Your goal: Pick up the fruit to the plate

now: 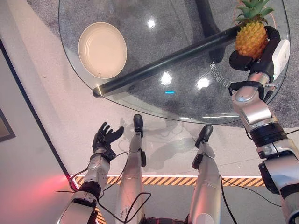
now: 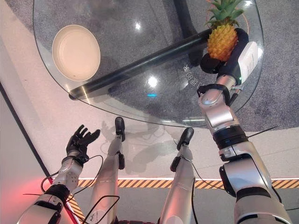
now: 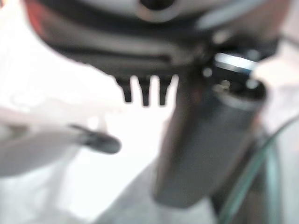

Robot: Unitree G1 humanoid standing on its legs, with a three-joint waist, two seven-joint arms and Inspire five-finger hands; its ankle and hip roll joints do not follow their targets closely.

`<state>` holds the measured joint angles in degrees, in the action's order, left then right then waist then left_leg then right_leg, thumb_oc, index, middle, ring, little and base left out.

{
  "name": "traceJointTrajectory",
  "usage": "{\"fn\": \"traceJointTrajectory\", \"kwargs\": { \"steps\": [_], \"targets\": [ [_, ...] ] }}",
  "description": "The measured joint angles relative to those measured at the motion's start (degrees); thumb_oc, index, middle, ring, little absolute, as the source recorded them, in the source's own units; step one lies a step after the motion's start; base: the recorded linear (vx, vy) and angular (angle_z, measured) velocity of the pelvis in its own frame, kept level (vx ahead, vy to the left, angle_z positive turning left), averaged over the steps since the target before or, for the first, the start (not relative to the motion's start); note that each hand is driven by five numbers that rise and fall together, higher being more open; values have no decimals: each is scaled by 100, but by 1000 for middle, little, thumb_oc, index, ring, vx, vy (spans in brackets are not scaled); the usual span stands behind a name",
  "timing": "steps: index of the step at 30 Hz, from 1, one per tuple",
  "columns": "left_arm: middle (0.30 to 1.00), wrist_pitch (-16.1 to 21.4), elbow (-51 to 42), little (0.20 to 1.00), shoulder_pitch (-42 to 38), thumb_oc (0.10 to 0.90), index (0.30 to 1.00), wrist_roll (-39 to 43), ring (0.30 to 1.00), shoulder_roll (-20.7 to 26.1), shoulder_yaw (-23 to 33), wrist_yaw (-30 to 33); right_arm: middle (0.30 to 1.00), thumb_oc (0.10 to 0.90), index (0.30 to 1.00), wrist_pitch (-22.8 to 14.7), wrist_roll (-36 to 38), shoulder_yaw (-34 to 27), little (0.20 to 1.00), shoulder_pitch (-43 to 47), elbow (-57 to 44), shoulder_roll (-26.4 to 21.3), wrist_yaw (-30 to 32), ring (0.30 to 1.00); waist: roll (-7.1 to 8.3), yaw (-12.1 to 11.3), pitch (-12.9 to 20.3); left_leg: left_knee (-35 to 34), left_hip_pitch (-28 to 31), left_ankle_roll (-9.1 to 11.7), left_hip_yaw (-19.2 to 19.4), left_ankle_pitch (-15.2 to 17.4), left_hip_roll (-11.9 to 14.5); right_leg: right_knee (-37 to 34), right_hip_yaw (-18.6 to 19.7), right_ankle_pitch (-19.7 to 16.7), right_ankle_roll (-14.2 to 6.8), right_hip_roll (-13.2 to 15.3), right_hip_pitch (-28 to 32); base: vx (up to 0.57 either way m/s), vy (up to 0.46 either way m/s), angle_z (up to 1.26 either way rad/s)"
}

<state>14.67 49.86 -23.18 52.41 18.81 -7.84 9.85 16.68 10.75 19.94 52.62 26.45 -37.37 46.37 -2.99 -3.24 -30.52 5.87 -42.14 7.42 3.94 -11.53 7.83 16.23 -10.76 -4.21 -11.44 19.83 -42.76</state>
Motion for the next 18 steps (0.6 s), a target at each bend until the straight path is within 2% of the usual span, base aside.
{"fn": "traceJointTrajectory", "kwargs": {
  "steps": [8, 14, 18],
  "targets": [
    [900, 618, -415, 900, -124, 800, 900, 880, 900, -14, 559, 515, 300, 100, 300, -50, -514, -15, 200, -564, -698, 19, -295, 300, -19, 14, -10, -1, 5, 0, 5, 0, -4, 2, 4, -1, -3, 4, -3, 0, 0, 0],
    [900, 964, -847, 900, -458, 800, 900, 881, 900, 8, 729, 901, 300, 100, 300, -230, -938, 59, 200, -758, -930, 29, -659, 300, -24, 17, -12, -2, 1, 0, 17, 0, -7, 13, 11, -1, -3, 13, -24, 1, 5, 0],
    [900, 992, -1029, 900, -828, 800, 900, 884, 900, 58, 729, 1018, 300, 100, 300, -283, -1077, 59, 200, -760, -942, 45, -776, 300, -24, 37, -13, -8, 0, 0, 24, 0, -8, 13, 12, -1, -3, 15, -31, 0, 0, 0]
  ]
}}
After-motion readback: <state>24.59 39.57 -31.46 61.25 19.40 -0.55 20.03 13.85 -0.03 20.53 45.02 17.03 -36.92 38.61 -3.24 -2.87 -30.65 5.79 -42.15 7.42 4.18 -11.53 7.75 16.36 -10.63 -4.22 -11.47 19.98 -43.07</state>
